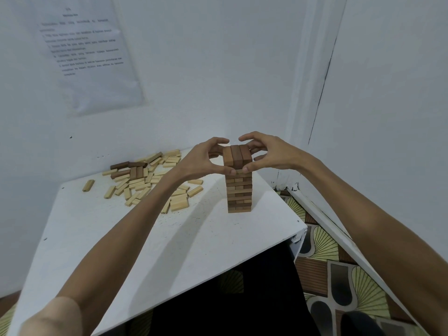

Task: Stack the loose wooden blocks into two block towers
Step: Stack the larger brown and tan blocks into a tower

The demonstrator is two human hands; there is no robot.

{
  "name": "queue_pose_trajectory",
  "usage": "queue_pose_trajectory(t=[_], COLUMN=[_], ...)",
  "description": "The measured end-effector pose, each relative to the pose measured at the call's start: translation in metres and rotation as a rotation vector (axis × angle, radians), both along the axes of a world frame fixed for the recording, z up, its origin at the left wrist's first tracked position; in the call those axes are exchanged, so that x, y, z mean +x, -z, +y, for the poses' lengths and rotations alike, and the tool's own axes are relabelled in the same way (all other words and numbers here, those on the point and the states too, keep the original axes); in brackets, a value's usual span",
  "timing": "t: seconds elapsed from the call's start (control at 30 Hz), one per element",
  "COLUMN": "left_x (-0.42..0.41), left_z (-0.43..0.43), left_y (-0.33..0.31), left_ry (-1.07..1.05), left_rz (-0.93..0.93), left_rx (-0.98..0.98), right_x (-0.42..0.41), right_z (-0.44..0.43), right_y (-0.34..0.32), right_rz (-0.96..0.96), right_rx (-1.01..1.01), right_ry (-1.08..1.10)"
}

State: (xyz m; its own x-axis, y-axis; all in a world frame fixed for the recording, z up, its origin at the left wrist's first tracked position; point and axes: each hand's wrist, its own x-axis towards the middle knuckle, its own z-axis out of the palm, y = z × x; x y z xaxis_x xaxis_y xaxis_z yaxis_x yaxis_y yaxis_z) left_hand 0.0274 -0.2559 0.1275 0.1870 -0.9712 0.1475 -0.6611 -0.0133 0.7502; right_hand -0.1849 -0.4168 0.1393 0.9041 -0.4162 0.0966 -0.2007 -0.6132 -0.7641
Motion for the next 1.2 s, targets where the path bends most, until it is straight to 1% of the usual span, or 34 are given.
queue_pose_trajectory(t=[0.3, 0.53, 0.8, 0.87, 0.9, 0.97, 1.0, 1.07, 1.1, 1.2], left_x=[-0.007, -0.008, -0.009, -0.011, -0.014, -0.021, -0.027, -0.043, -0.052, -0.074], left_z=[0.001, 0.000, 0.002, 0.006, 0.009, 0.013, 0.014, 0.013, 0.012, 0.003], left_y=[-0.003, -0.004, -0.001, 0.001, 0.004, 0.015, 0.023, 0.040, 0.047, 0.059], left_ry=[-0.017, -0.015, -0.018, -0.047, -0.077, -0.169, -0.218, -0.289, -0.316, -0.379], left_rz=[0.020, 0.029, 0.042, 0.130, 0.226, 0.431, 0.499, 0.609, 0.660, 0.771], left_rx=[-0.069, -0.084, -0.088, -0.105, -0.122, -0.165, -0.181, -0.213, -0.228, -0.271], right_x=[0.001, 0.002, 0.001, -0.002, -0.005, -0.009, -0.009, -0.003, 0.002, 0.016], right_z=[0.005, 0.007, 0.011, 0.011, 0.012, 0.020, 0.027, 0.044, 0.053, 0.073], right_y=[-0.005, -0.004, -0.004, -0.002, 0.002, 0.012, 0.021, 0.042, 0.053, 0.077], right_rz=[-0.044, -0.054, -0.048, -0.059, -0.077, -0.171, -0.247, -0.386, -0.420, -0.438], right_rx=[-0.015, -0.042, -0.026, 0.032, 0.077, 0.188, 0.256, 0.412, 0.480, 0.586], right_ry=[0.018, 0.025, 0.020, 0.042, 0.057, 0.120, 0.180, 0.334, 0.393, 0.448])
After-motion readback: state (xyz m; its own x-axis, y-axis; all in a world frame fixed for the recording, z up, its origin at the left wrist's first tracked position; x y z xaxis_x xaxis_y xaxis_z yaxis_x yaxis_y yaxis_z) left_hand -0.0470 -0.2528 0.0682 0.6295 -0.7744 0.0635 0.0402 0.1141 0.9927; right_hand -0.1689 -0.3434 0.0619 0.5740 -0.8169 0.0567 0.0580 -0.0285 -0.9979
